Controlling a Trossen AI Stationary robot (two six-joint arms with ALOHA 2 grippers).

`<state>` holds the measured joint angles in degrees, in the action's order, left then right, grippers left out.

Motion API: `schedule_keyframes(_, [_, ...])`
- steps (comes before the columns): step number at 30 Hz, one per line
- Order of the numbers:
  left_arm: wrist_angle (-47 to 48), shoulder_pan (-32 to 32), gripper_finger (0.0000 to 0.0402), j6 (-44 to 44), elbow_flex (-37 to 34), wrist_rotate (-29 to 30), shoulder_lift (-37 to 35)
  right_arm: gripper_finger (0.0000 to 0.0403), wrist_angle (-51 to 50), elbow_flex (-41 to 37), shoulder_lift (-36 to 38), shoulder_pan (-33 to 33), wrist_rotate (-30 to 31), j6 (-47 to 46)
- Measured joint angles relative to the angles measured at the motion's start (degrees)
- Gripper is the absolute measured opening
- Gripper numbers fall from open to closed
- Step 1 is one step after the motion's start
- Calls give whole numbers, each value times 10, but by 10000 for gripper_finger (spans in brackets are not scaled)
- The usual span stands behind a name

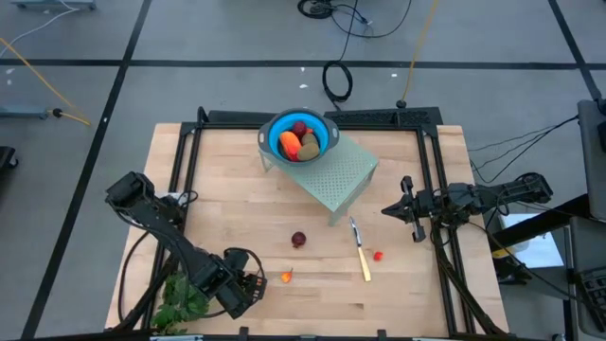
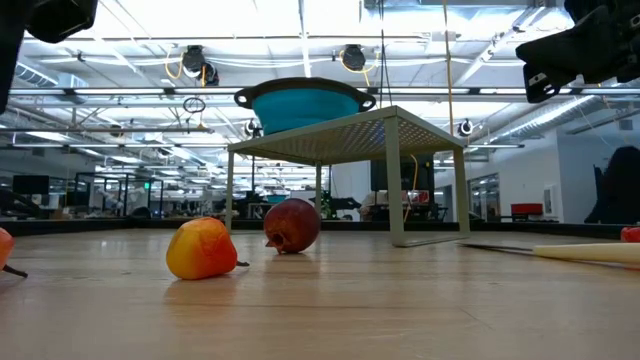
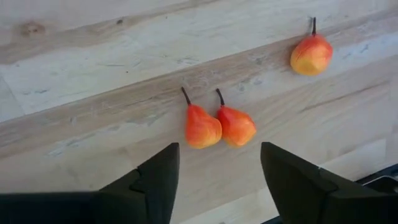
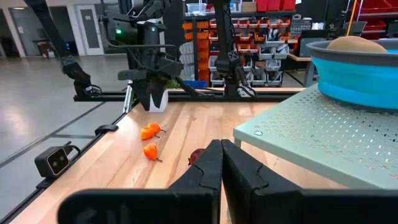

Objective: Pick & Place Fruit
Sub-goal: Put the pear into the blue strainer bowl on the shelf

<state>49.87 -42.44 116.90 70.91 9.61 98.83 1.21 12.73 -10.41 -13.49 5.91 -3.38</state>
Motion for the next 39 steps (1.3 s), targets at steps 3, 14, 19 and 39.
schedule_keyframes(3, [0, 4, 239, -1, 0, 0, 0, 0, 0, 0, 0, 0, 0, 0])
schedule_keyframes(14, [4, 5, 251, 19, -1, -6, 21, 0, -1, 0, 0, 0, 0, 0])
schedule_keyframes(19, [6, 5, 251, 45, -1, -7, 36, 0, -2, 0, 0, 0, 0, 0])
schedule_keyframes(39, [-3, 20, 250, 58, -1, -60, 89, 0, -2, 0, 0, 0, -2, -4])
